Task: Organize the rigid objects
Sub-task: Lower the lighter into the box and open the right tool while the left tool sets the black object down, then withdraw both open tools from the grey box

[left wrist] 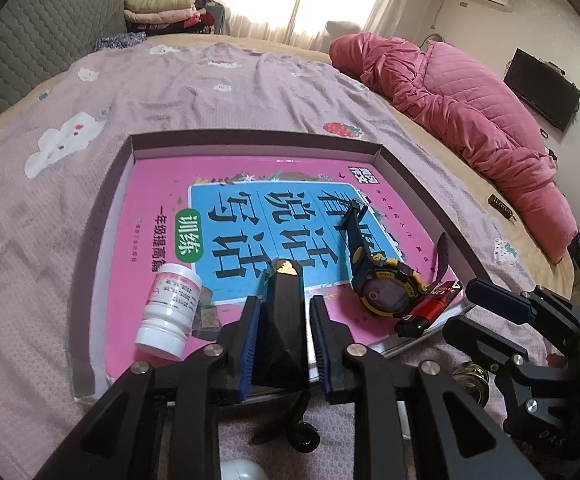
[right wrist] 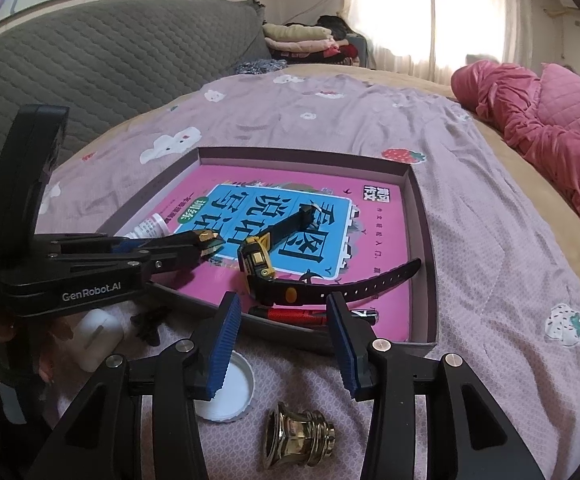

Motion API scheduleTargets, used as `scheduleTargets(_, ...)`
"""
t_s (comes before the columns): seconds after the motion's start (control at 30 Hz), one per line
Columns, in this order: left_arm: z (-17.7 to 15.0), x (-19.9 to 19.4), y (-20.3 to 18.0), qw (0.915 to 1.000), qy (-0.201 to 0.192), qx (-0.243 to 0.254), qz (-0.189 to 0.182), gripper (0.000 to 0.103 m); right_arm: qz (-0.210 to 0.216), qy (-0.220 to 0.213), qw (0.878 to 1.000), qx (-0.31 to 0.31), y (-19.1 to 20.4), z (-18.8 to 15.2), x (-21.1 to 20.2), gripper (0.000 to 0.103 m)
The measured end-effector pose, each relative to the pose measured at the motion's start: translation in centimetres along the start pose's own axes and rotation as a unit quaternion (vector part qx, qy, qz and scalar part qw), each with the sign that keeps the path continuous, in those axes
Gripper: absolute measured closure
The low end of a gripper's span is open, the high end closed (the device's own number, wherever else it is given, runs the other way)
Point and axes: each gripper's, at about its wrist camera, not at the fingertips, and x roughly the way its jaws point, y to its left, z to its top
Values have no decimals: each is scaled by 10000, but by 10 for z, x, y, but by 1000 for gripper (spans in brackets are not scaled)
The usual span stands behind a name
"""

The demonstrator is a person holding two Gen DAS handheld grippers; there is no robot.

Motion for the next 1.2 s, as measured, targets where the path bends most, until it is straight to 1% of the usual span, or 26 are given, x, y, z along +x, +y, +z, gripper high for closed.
scheduleTargets(0.07,0,-4,0,10000,-49,17,20,63,7,-24,10000,34,-1,0,-1,51)
scheduleTargets(0.1,0,-5,0,10000,-69,27,13,62,5,-41,10000,43,-1,1,-2,51)
scheduleTargets(0.23,0,-13,0,9998,-161,77,70,62,-16,-73,9999,76,-3,2,-4,50)
scheduleTargets(0.4,-2,-23,0,9994,-278,134,134,61,-67,-117,9998,131,-7,1,-7,44)
scheduleTargets(0.63,-2,-38,5,9988,-418,65,245,60,-168,-196,9994,236,-14,1,-14,41)
scheduleTargets(0.7,-3,-44,8,9985,-474,12,271,50,-196,-233,9992,266,-16,2,-15,39)
scheduleTargets(0.73,-4,-47,10,9983,-504,-8,308,49,-211,-261,9990,295,-17,2,-16,39)
scheduleTargets(0.9,-4,-59,20,9972,-585,-164,440,48,-248,-369,9980,454,-25,3,-24,36)
scheduleTargets(1.07,-6,-69,29,9958,-652,-300,565,48,-318,-495,9963,623,-36,3,-36,35)
scheduleTargets(1.2,-9,-76,32,9953,-653,-341,625,48,-346,-493,9951,782,-47,-2,-44,35)
